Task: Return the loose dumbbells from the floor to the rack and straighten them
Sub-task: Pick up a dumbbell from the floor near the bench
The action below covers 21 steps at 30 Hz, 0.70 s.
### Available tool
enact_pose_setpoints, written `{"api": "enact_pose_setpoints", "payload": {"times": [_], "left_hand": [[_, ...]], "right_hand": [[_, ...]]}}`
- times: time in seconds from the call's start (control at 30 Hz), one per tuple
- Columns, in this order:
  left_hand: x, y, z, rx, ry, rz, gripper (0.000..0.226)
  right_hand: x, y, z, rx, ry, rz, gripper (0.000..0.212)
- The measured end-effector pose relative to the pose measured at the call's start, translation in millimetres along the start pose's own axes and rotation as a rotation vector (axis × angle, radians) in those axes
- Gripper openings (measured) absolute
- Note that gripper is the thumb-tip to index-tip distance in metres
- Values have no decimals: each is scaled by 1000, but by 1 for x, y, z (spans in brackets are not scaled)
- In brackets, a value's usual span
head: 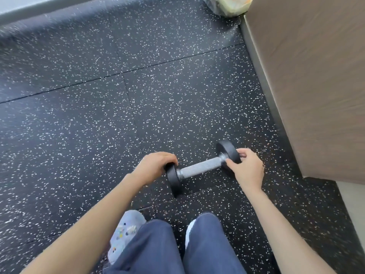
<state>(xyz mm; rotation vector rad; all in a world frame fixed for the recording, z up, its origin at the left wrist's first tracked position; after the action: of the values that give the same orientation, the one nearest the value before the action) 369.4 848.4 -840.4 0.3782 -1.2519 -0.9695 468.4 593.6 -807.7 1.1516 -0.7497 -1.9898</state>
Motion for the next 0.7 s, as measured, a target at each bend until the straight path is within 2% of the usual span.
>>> {"api": "enact_pose_setpoints", "payload": {"times": [0.07, 0.17, 0.27, 0.37, 0.57, 0.7], "left_hand": [[-2, -2, 6, 153, 54, 51, 53], [7, -16, 26, 374, 300, 178, 44], [29, -33, 43, 483, 469, 368, 44], [51, -43, 47, 560, 561, 539, 46], [73, -61, 39, 577, 490, 598, 81], [61, -61, 30, 600, 414, 592, 88]], "right_hand": [[3, -3, 7, 0, 16, -3, 29], [10, -3, 9, -40, 48, 25, 32], [16, 0, 8, -88, 91, 41, 32], [21, 0, 8, -104, 154, 40, 38], [20, -7, 3, -254, 275, -17, 70], [14, -12, -14, -424, 351, 4, 83]]}}
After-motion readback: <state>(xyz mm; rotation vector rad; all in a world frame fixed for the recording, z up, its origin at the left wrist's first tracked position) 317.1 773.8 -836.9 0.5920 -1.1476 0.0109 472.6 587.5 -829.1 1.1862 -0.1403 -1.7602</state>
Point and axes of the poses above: each hand's wrist, its own z-axis away from the middle knuckle, its own y-axis out of the back of the hand, x = y × z, the point moved 3 cm from there along -z, towards the middle knuckle, and after that the axes turned 7 degrees about -y, right-handed, at the moved point
